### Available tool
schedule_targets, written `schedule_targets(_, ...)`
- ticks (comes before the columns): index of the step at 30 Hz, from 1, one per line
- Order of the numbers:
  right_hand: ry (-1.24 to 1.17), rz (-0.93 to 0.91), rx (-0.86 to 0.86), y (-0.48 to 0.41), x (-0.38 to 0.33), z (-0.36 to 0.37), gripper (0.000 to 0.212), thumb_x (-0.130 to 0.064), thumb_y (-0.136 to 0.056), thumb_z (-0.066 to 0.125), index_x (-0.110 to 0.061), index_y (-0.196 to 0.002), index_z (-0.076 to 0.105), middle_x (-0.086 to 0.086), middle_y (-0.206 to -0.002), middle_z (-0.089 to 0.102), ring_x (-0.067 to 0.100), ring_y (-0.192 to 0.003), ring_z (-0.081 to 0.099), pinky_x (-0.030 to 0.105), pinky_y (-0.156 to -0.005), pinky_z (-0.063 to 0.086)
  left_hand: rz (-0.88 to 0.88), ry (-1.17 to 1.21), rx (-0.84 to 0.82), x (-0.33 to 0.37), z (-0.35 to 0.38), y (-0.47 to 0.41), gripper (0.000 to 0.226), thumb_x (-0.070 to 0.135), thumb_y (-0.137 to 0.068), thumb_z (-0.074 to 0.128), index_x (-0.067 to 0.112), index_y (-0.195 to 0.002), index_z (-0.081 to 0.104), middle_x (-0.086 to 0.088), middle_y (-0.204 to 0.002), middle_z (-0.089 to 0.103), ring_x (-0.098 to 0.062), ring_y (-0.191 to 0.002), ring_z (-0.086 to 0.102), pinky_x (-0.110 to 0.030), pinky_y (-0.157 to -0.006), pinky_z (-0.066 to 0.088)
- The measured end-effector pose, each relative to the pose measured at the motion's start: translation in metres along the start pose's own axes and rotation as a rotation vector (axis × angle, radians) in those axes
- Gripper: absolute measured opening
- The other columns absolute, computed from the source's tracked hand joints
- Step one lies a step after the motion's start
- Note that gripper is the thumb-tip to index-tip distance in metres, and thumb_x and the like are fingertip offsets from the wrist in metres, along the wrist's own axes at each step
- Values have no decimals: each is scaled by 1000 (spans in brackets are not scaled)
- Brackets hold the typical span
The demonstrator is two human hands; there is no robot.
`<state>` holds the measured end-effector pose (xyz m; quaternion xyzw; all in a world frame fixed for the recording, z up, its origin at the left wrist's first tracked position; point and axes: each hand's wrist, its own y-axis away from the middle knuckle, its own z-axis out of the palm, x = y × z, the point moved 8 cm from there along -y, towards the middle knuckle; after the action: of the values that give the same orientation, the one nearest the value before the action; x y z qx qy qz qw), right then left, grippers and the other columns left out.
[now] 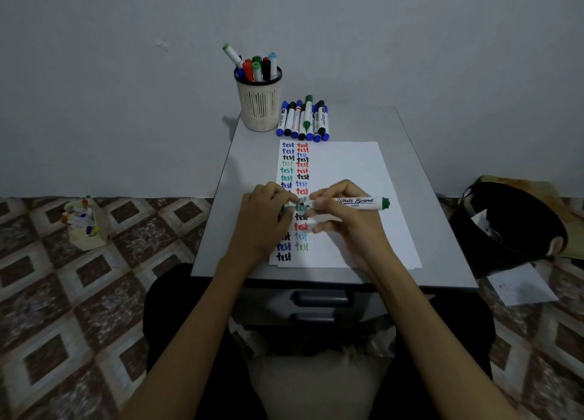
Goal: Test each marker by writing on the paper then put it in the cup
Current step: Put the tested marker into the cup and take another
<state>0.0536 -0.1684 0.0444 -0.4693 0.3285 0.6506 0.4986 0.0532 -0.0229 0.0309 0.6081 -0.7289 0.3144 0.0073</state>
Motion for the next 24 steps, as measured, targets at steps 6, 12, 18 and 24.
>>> schedule_targets(6, 232, -47, 116, 17, 18, 10, 34, 7, -79, 71, -8, -65, 43, 5, -45, 46, 18, -33, 41, 20, -38, 33, -20, -13, -8, 1, -3, 0, 22, 23, -88, 48, 18, -102, 64, -3, -101, 56, -19, -96, 49, -30, -80, 32)
schedule_targets(12, 448, -124, 126, 24, 19, 13, 34, 11, -75, 64, -11, -59, 43, 1, -52, 47, 11, -47, 43, 19, -47, 37, -30, -18, -29, 0, 0, 1, 28, 25, -86, 44, 18, -103, 65, -4, -102, 58, -22, -97, 50, -32, -79, 34)
schedule_targets(18, 482, -127, 112, 25, 19, 15, 36, 13, -72, 64, -13, -57, 43, -9, -51, 47, 4, -48, 42, 15, -48, 36, -54, -13, -32, -2, 0, 3, 23, 21, -89, 48, 17, -104, 64, -5, -104, 57, -21, -99, 49, -29, -81, 32)
schedule_targets(24, 563, -138, 56, 25, 21, 24, 35, 13, -69, 61, -14, -58, 41, 0, -56, 44, 3, -50, 39, 16, -49, 35, -62, -8, -28, -2, 0, 3, 21, 20, -89, 49, 17, -104, 64, -4, -104, 57, -20, -99, 49, -28, -82, 31)
